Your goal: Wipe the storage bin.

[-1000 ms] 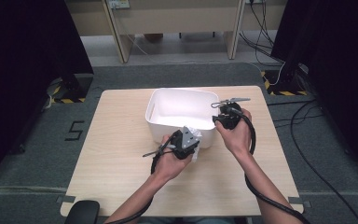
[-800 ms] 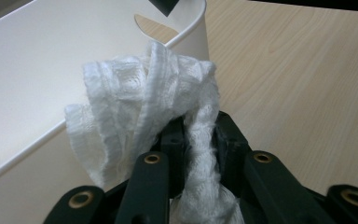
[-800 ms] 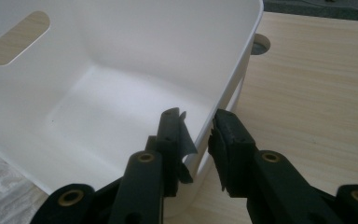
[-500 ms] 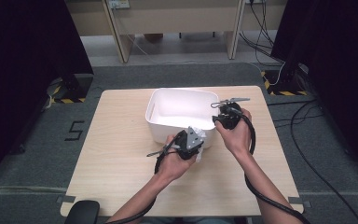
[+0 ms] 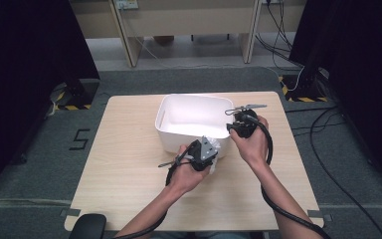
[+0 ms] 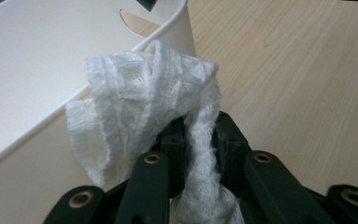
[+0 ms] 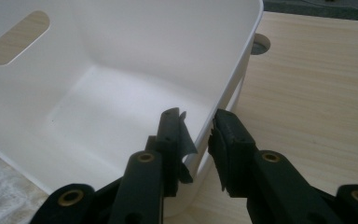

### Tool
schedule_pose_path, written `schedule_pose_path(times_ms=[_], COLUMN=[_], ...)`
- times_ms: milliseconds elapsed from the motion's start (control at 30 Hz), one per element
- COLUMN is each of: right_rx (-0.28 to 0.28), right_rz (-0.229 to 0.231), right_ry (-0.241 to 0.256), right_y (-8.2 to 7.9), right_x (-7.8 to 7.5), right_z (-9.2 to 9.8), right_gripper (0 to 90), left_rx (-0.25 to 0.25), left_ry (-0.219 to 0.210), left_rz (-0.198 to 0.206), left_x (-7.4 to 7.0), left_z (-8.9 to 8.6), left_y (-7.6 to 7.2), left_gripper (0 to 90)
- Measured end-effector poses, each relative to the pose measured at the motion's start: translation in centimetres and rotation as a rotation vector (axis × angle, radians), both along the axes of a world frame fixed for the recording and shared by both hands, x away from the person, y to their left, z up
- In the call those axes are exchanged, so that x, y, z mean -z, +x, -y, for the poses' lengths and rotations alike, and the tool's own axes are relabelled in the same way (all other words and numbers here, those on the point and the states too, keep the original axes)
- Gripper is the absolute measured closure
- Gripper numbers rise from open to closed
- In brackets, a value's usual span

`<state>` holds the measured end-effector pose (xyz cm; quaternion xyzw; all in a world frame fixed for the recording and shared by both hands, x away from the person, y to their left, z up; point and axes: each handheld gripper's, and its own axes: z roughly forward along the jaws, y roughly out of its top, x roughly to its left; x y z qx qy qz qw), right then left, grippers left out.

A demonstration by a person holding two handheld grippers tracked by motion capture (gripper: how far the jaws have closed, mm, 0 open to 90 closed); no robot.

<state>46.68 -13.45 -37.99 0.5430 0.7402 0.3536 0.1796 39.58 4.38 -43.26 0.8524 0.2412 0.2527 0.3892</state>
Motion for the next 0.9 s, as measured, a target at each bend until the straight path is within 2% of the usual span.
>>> schedule_pose_path(times_ms=[900], right_rx=[-0.001], right_rz=[0.001], right_ry=[0.004], right_y=[0.0], right_x=[0.0], right_z=[0.0], right_gripper=[73.3], left_rx=[0.009], left_ry=[0.027], left_rz=[-0.021], left_x=[1.3], left_z=[0.2], left_y=[0.3], left_gripper=[76.9])
